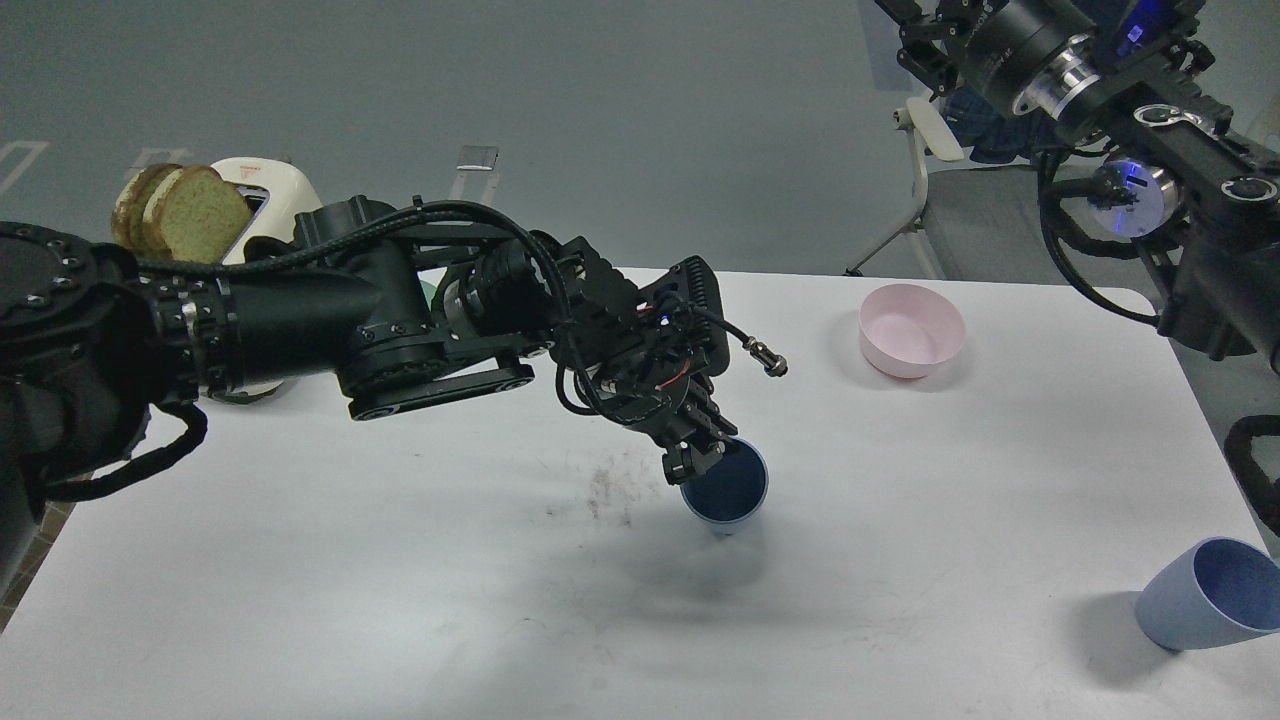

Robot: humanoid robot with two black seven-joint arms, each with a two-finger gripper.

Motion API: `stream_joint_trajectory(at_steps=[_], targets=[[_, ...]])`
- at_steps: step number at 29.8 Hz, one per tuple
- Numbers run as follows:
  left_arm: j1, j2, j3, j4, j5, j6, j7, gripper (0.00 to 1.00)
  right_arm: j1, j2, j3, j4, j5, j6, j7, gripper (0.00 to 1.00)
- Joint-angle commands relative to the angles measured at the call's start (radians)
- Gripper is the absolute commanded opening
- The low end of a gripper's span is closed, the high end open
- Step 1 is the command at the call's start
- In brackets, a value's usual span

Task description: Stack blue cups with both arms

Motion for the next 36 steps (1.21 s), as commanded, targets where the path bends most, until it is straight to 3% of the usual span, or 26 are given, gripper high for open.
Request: stream_joint_trajectory(at_steps=[1,4,8,15,20,26,30,36], targets=[[-0.001,0.000,0.001,0.002,-0.021,0.000,0.000,0.57,0.000,-0.003,0.000,0.000,0.000,0.000,0.000,1.00],[-0.004,0.002,-0.004,0.002,-0.024,0.000,0.000,0.63,0.000,-0.009,0.000,0.002,0.000,0.000,0.000,1.00],[-0.041,0.017,-0.021,-0.004,-0.103,0.000,0.000,0.81,0.000,-0.023,0.000,0.005,0.000,0.000,0.000,1.00],[-0.147,0.121,-0.158,0.000,-0.577,0.000,0.000,0.86,0.000,-0.095,-0.052,0.061,-0.002,0.000,0.000,1.00],[-0.118,0.221,-0.266,0.083,-0.890,0.000,0.000,0.87,-0.003,-0.282,-0.126,0.258,-0.005,0.000,0.000,1.00],[0.017,0.296,-0.355,0.201,-1.259,0.000,0.000,0.87,-0.022,-0.604,-0.181,0.523,-0.126,0.000,0.000,1.00],[0.108,0.298,-0.384,0.290,-1.444,0.000,0.000,0.87,-0.068,-0.863,-0.182,0.717,-0.401,0.000,0.000,1.00],[0.175,0.296,-0.390,0.310,-1.489,0.000,0.000,0.87,-0.126,-1.161,-0.187,0.926,-0.768,0.000,0.000,1.00]])
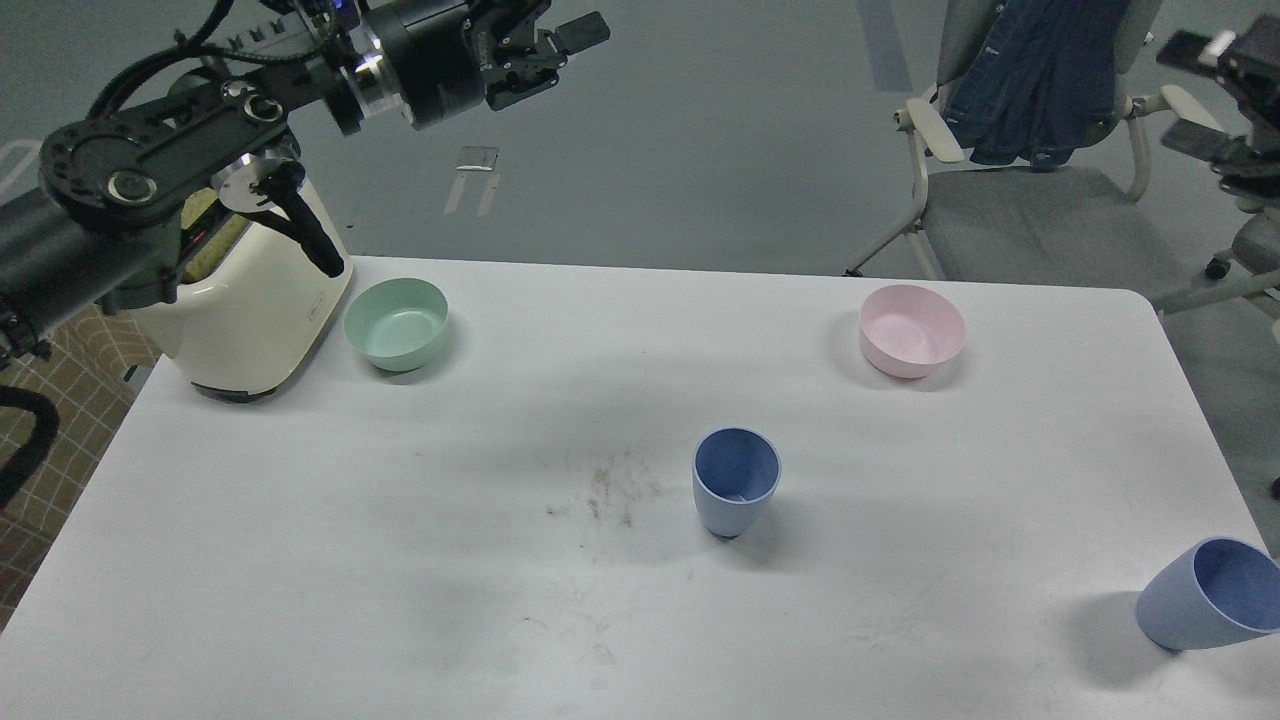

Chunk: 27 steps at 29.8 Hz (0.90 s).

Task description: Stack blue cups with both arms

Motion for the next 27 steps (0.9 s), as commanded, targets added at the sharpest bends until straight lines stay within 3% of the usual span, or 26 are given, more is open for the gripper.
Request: stream_joint_trajectory(at_steps=[1,7,9,16,27], targets=[[0.028,-0.003,-0.002,0.006,-0.012,0.000,0.000,0.87,-0.039,-0.167,-0.007,0.113,-0.217,0.000,0.000,1.00],[0.035,-0.025,-0.003,0.004,-0.010,0.000,0.000,0.87,-0.063,-0.313,-0.160,0.196,-0.427,-0.007,0.000,1.00],[0.038,-0.031,-0.002,0.004,-0.009,0.000,0.000,0.87,-0.063,-0.324,-0.241,0.196,-0.466,-0.075,0.000,1.00],[0.051,-0.034,-0.001,-0.002,-0.007,0.000,0.000,0.87,-0.066,-0.312,-0.475,0.197,-0.515,-0.280,0.000,1.00],[0.056,-0.031,-0.002,-0.008,-0.009,0.000,0.000,0.87,-0.077,-0.214,-0.525,0.194,-0.515,-0.314,0.000,0.98]])
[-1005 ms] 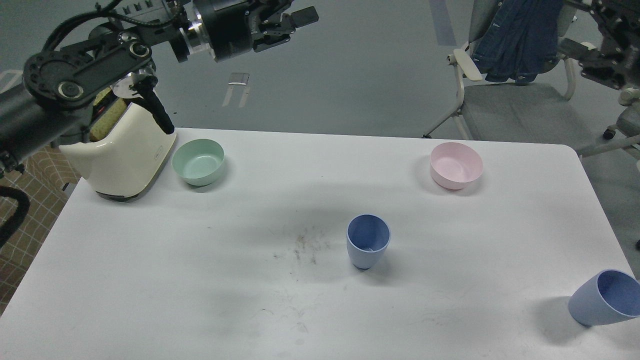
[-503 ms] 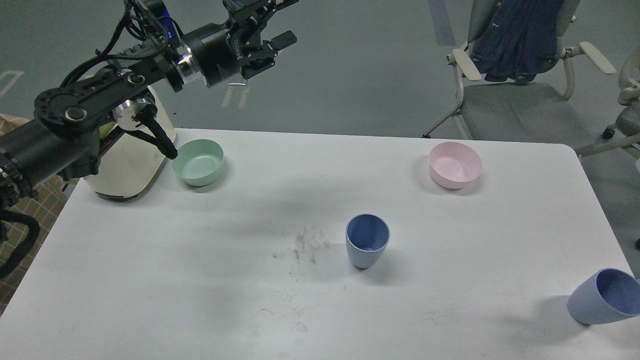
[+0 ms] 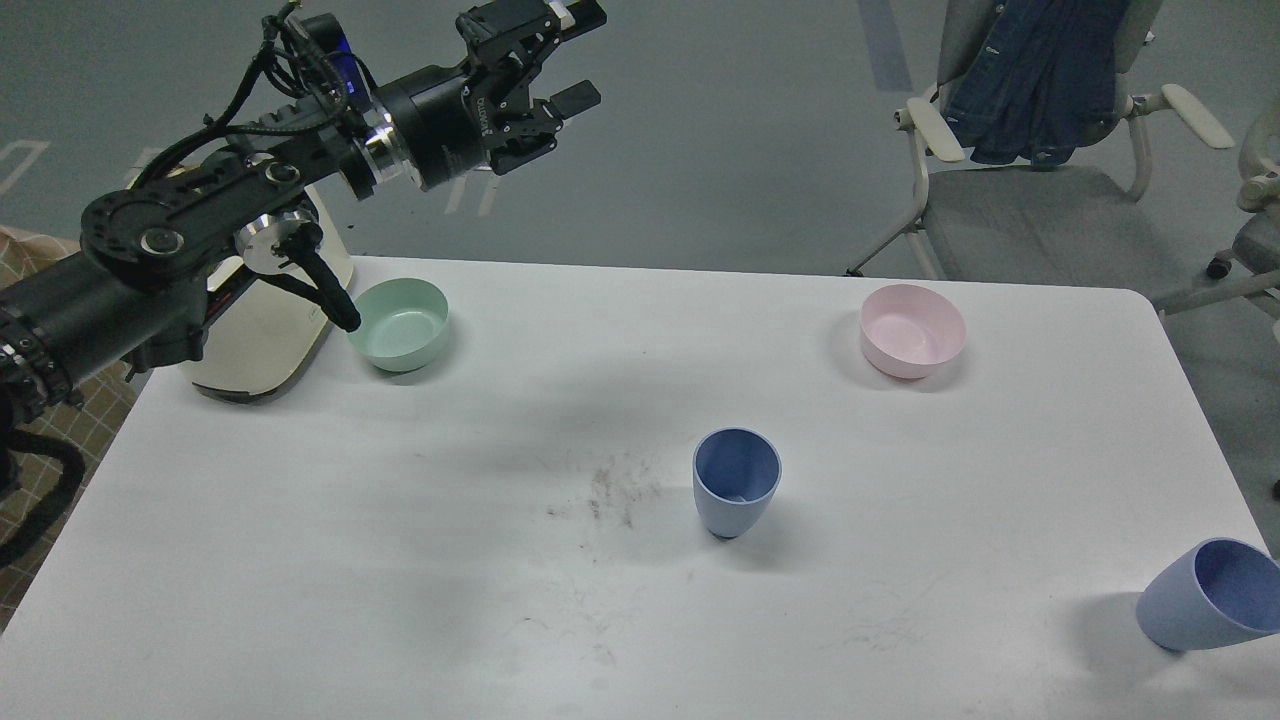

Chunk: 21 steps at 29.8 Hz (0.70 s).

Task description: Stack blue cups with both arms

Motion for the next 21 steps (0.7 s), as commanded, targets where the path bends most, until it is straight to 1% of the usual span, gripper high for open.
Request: stream_joint_trajectory(at_steps=[1,5,7,8,9,11,12,13,14,15,21], targets=[[0.002,0.000,0.000,-0.001,0.000,0.000,0.000,0.87,-0.015,0.050,-0.014,-0.003,0.000,-0.031,0.000,0.97],[0.002,0.002,0.000,-0.001,-0.001,0.000,0.000,0.87,-0.053,0.087,-0.014,-0.008,-0.003,-0.040,0.000,0.92],[0.002,0.006,0.000,-0.003,-0.001,0.000,0.000,0.87,-0.075,0.108,-0.014,-0.011,-0.005,-0.042,0.000,0.80],[0.002,0.006,0.000,-0.003,-0.001,0.000,0.000,0.87,-0.078,0.111,-0.014,-0.011,-0.005,-0.043,0.000,0.75],[0.002,0.008,0.000,-0.003,-0.001,0.000,0.000,0.87,-0.082,0.117,-0.014,-0.011,-0.005,-0.043,0.000,0.65],[0.003,0.009,0.000,-0.003,-0.001,0.000,0.000,0.87,-0.086,0.122,-0.014,-0.011,-0.006,-0.043,0.000,0.53],[0.008,0.011,0.000,-0.004,-0.001,0.000,0.000,0.87,-0.092,0.125,-0.014,-0.011,-0.008,-0.043,0.000,0.36],[0.011,0.012,0.000,-0.004,-0.001,0.000,0.000,0.87,-0.095,0.130,-0.014,-0.011,-0.011,-0.043,0.000,0.26],[0.014,0.012,-0.002,-0.004,-0.001,0.000,0.000,0.87,-0.098,0.137,-0.013,-0.012,-0.014,-0.045,0.000,0.10],[0.014,0.014,-0.002,-0.004,0.000,0.000,0.000,0.87,-0.098,0.141,-0.011,-0.012,-0.014,-0.045,0.000,0.00],[0.015,0.014,-0.002,-0.006,-0.001,0.000,0.000,0.87,-0.099,0.142,-0.011,-0.011,-0.014,-0.071,0.000,0.00]])
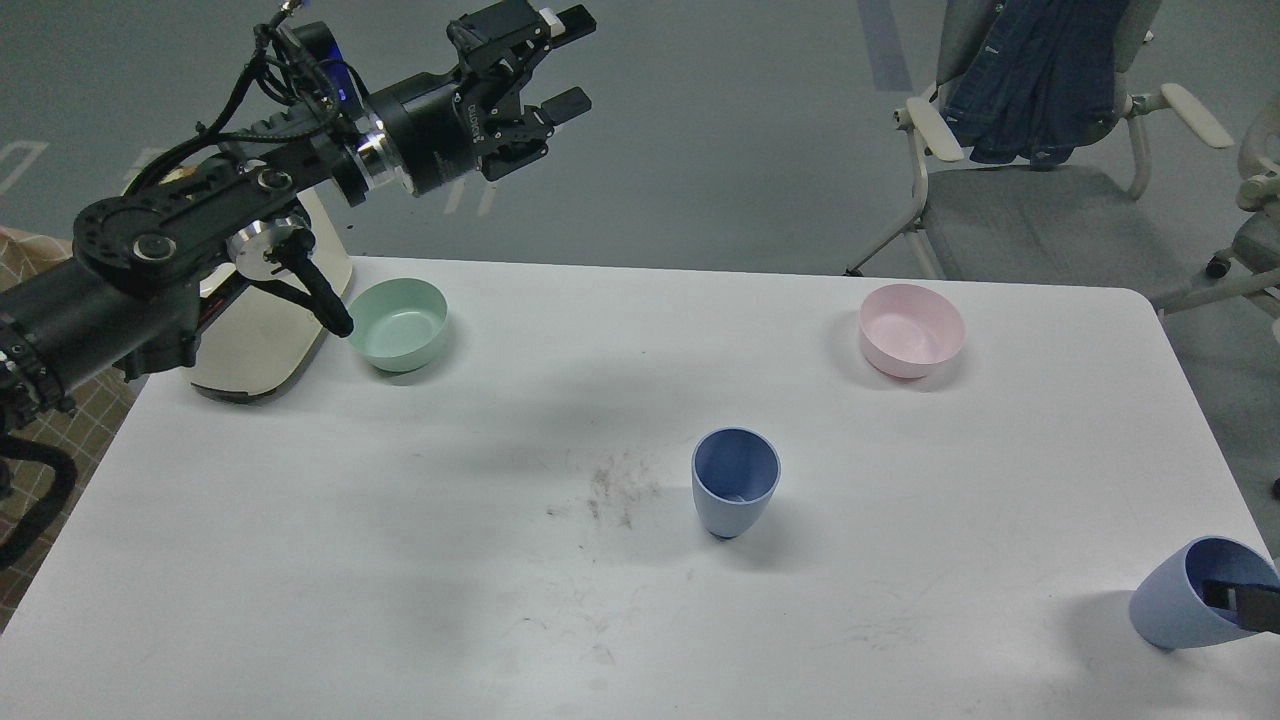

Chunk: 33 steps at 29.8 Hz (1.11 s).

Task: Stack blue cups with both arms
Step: 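Grasp the other blue cup with the right hand and lift it, then carry the blue cup over the centered cup with the right hand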

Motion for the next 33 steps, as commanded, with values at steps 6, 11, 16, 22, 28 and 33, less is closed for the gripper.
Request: stream_joint_trajectory(at_steps=[6,11,16,22,28,33], targets=[[0.001,0.000,0.000,-0.001,0.000,0.000,0.000,0.87,0.016,-0.004,0.010,0.001,-0.003,-0.011,0.000,0.00],[0.003,0.002,0.000,-0.001,0.000,0.000,0.000,0.87,0.098,-0.004,0.044,0.005,-0.005,0.006,0.000,0.00],[0.003,0.002,0.000,-0.001,0.000,0.000,0.000,0.87,0.290,0.080,0.042,-0.021,-0.039,0.088,0.000,0.00],[0.001,0.000,0.000,-0.001,0.000,0.000,0.000,0.87,0.523,0.397,-0.001,-0.192,-0.028,0.188,0.000,0.00],[0.001,0.002,0.000,0.001,0.000,0.000,0.000,0.87,0.794,0.726,-0.279,-0.203,0.117,0.191,0.000,0.00],[0.001,0.002,0.000,0.001,0.000,0.000,0.000,0.87,0.884,0.852,-0.341,-0.119,0.187,0.194,0.000,0.00]])
